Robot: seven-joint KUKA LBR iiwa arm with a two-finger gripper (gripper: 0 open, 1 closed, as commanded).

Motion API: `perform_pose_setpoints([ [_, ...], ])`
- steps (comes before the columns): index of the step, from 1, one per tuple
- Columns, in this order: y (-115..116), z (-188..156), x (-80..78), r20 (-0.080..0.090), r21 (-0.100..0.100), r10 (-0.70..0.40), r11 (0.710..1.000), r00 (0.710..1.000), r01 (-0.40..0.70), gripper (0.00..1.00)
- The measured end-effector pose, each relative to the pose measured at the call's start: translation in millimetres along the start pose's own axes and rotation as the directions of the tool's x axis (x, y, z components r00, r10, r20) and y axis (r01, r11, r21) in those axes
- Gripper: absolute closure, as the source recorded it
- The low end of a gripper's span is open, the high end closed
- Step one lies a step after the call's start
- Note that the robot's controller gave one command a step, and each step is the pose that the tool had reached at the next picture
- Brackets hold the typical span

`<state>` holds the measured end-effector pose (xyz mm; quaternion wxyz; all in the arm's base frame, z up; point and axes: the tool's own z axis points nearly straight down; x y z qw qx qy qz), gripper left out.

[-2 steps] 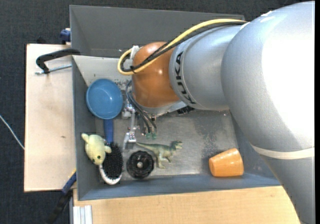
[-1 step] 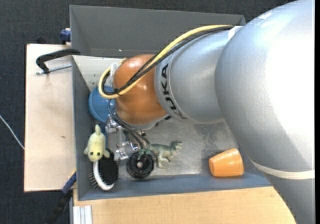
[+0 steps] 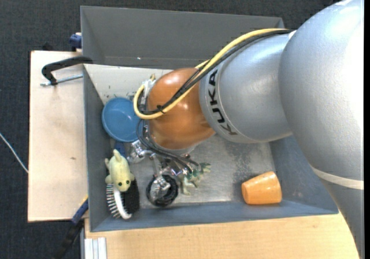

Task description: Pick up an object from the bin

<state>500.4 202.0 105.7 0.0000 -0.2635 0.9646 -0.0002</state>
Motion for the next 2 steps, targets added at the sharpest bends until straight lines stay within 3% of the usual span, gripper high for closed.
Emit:
perform_pose_setpoints([
  [1,-136.9,-9.9,32.8,0.003,0.004,-0.303,0.953,0.953,0.303,0.0],
  [2,-214.9,14.9,67.6,0.001,0.001,-0.254,0.967,0.967,0.254,0.0],
])
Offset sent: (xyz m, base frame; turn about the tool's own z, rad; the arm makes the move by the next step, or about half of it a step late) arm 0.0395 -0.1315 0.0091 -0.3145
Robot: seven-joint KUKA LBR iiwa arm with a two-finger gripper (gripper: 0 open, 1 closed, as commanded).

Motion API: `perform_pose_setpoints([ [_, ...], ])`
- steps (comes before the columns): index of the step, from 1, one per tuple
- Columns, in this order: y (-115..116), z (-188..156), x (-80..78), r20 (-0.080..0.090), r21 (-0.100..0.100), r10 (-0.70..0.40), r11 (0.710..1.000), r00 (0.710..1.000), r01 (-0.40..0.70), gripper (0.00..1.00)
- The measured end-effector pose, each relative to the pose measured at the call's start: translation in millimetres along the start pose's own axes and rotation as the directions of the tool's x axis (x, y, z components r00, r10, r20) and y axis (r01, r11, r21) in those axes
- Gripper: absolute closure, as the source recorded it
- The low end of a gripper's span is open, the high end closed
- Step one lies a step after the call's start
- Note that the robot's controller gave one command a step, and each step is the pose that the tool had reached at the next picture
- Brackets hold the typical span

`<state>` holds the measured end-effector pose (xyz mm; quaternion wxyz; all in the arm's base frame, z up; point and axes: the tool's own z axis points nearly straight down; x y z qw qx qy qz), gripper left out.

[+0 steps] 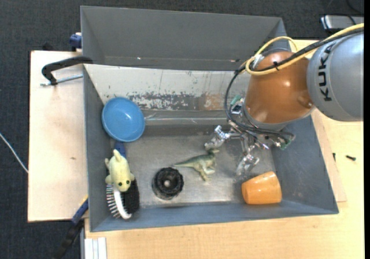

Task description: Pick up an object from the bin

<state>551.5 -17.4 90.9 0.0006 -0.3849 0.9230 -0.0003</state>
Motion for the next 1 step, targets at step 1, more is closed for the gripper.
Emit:
perform_pose_setpoints([
  [1,-0.4,17.6,-41.9,-0.002,0.0,0.044,0.999,0.999,-0.044,0.0],
])
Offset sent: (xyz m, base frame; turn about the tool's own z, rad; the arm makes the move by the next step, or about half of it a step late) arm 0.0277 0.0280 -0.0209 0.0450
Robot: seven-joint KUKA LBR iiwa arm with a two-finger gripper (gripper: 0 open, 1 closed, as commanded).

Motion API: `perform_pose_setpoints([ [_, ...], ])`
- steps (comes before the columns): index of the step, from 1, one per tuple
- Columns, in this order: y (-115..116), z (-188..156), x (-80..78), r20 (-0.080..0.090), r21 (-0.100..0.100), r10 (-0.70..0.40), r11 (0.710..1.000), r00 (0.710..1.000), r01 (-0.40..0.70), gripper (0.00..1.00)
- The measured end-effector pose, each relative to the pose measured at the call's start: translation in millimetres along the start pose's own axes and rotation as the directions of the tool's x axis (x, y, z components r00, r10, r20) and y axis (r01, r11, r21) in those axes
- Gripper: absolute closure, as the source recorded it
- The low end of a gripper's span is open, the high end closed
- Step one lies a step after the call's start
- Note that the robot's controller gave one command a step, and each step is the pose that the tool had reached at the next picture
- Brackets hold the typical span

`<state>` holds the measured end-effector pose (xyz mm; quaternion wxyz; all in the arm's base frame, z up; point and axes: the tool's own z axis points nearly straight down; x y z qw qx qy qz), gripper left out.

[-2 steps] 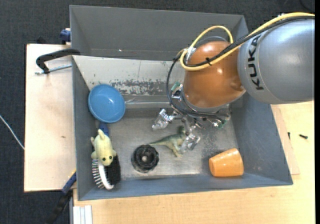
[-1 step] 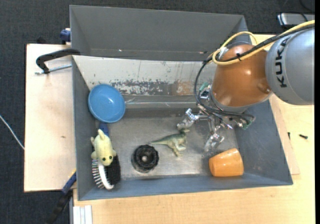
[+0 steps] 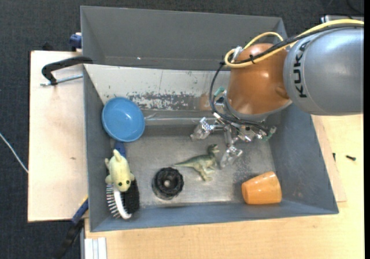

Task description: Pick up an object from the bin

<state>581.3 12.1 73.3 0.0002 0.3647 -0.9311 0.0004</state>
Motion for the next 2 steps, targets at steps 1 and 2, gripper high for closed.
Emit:
perform_pose_setpoints([
  [1,-2.8,-4.2,0.0,0.003,0.004,0.004,1.0,1.0,-0.004,1.0],
  [2,-16.9,-133.7,7.5,0.012,0.009,0.009,1.0,1.0,-0.009,1.0],
])
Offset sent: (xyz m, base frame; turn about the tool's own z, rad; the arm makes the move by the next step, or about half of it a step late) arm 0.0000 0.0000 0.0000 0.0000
